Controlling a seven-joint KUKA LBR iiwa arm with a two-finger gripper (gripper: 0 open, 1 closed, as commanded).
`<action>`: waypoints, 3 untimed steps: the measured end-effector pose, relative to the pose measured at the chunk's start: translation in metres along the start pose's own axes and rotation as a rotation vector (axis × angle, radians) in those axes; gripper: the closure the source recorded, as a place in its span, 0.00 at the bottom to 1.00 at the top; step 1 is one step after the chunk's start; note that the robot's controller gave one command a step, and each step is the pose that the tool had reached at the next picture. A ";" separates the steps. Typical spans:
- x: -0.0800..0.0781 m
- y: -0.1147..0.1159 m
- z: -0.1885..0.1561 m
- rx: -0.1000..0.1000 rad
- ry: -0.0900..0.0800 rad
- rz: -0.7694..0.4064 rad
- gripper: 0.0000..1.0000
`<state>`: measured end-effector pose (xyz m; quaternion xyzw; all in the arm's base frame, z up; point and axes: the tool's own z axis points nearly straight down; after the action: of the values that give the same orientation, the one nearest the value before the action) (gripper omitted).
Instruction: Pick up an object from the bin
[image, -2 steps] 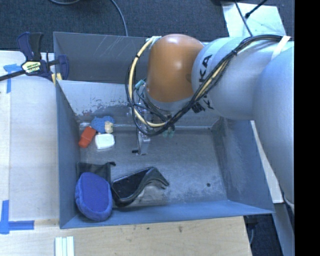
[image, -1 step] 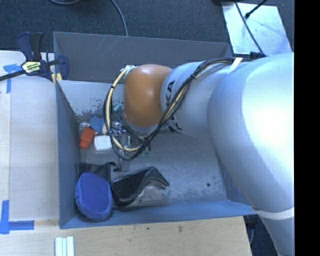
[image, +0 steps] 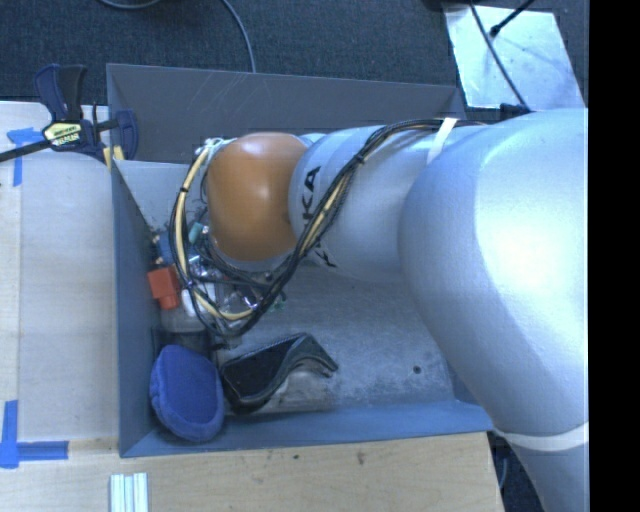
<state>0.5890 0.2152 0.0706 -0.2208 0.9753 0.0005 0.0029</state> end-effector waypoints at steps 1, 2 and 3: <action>0.067 -0.023 -0.009 0.008 -0.029 -0.349 0.00; 0.070 -0.024 -0.009 0.007 -0.014 -0.345 1.00; 0.069 0.000 -0.088 0.002 -0.006 -0.321 1.00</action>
Offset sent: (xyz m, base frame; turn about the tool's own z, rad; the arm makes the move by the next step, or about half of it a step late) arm -0.0600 -0.0514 0.0008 -0.3513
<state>0.5262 0.1850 0.1578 -0.3740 0.9274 0.0000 0.0063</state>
